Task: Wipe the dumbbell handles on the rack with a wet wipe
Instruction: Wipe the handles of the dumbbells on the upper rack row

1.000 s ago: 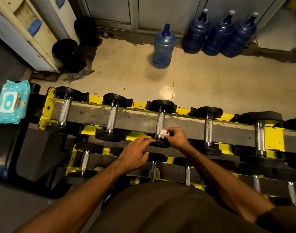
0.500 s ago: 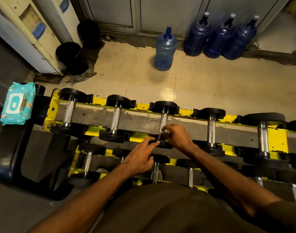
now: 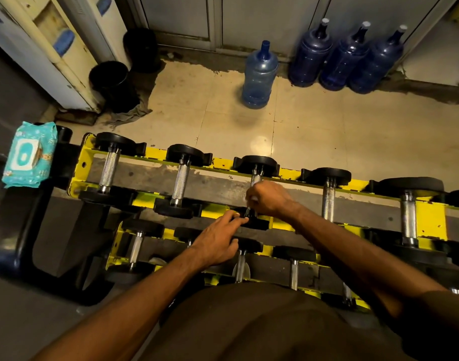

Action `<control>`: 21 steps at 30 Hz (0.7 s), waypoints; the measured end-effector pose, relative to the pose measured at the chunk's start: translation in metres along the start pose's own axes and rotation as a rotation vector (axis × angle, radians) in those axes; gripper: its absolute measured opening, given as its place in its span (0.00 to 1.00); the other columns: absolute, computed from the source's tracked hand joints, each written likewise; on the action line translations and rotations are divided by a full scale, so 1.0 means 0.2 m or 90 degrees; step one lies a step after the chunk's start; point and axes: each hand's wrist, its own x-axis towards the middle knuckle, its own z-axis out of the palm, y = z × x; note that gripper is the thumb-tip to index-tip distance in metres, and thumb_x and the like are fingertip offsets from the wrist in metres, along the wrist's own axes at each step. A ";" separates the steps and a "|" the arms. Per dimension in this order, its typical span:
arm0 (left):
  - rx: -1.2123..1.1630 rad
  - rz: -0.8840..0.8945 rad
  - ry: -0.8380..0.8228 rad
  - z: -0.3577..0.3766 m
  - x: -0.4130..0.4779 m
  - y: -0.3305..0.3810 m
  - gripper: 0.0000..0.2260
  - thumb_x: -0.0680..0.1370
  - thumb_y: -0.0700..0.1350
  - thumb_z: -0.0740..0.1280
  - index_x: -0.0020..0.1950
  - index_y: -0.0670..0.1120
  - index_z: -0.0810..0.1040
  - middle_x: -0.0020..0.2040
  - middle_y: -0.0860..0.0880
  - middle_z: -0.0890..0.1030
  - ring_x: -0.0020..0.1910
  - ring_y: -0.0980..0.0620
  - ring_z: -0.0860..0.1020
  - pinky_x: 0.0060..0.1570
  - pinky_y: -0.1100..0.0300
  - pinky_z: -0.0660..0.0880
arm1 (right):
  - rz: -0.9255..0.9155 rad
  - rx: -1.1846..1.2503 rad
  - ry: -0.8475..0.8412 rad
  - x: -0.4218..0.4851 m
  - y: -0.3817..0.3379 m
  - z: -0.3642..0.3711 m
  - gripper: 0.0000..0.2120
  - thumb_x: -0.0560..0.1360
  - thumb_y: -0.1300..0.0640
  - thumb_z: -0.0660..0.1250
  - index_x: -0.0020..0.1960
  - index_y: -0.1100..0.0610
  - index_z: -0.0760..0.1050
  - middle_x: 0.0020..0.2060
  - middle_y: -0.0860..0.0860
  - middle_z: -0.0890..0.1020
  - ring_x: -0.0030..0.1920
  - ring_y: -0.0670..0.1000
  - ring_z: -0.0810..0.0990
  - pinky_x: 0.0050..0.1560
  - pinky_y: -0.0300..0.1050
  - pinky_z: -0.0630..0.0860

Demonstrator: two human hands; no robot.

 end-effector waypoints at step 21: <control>0.012 0.007 0.003 0.00 0.00 0.01 0.29 0.79 0.45 0.66 0.79 0.52 0.62 0.73 0.51 0.62 0.71 0.53 0.67 0.68 0.54 0.73 | 0.078 -0.078 0.030 0.10 -0.06 -0.12 0.08 0.79 0.54 0.66 0.56 0.55 0.77 0.48 0.52 0.80 0.45 0.52 0.78 0.44 0.46 0.74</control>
